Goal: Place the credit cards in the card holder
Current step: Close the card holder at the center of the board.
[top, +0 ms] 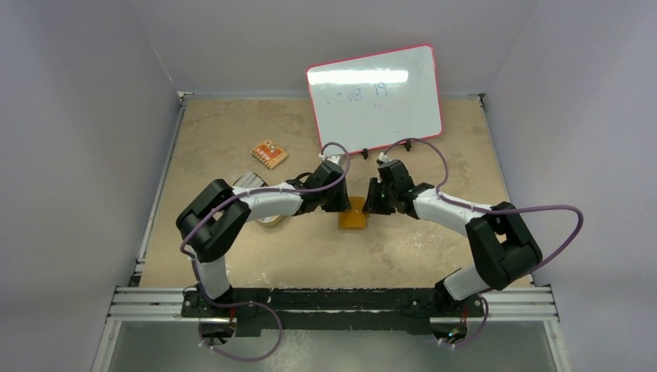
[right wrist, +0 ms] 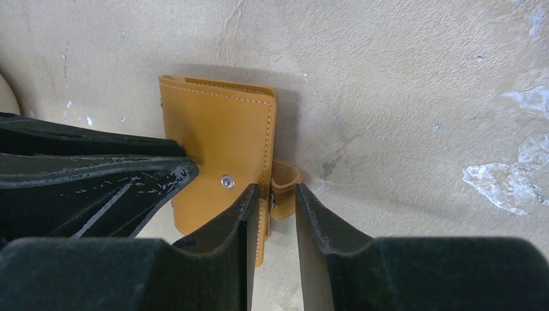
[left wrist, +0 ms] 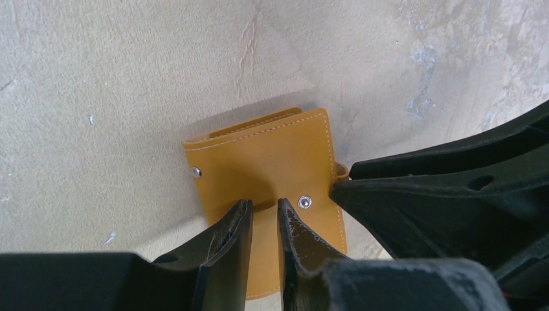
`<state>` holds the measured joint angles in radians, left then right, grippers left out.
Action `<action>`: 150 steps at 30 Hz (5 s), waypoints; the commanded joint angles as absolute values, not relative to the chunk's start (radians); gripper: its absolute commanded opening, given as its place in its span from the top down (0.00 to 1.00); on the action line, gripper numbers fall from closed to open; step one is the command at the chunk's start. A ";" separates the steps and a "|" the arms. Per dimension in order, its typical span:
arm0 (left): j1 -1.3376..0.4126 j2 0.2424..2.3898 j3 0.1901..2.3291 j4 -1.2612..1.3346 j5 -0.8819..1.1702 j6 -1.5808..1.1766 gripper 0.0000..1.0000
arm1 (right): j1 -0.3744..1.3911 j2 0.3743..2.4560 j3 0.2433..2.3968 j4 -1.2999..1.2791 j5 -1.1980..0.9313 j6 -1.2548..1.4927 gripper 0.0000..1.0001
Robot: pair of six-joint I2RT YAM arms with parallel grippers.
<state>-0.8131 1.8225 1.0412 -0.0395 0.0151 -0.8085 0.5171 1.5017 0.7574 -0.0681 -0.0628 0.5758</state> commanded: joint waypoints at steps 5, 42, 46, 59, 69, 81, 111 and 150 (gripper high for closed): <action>-0.816 1.860 1.061 -0.096 -0.067 -0.773 0.80 | 0.522 1.535 0.787 -0.093 -0.011 0.592 0.71; -0.816 1.860 1.011 -0.037 -0.045 -0.832 0.80 | 0.516 1.480 0.739 0.091 -0.175 0.615 0.91; -0.816 1.855 1.002 -0.032 -0.045 -0.840 0.80 | 0.516 1.499 0.726 0.113 -0.220 0.634 0.87; -0.816 1.834 1.002 -0.022 -0.018 -0.869 0.80 | 0.516 1.482 0.789 -0.022 -0.101 0.597 0.76; -0.799 1.693 1.016 -0.009 0.004 -0.914 0.77 | 0.520 1.386 0.855 -0.194 0.015 0.548 0.78; -0.763 1.795 1.022 0.034 0.084 -0.870 0.79 | 0.594 1.441 0.879 -0.165 0.021 0.567 0.80; -0.764 1.822 1.008 -0.031 0.017 -0.857 0.81 | 0.698 1.623 0.916 -0.202 0.182 0.564 0.78; -0.744 1.718 0.998 0.085 0.106 -0.937 0.76 | 0.709 1.448 0.926 -0.291 0.206 0.613 0.80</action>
<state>-0.7612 1.7432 0.9833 0.0151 0.0616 -0.9272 0.7021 1.4586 0.9047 -0.2642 0.1848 0.6033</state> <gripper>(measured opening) 0.242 0.199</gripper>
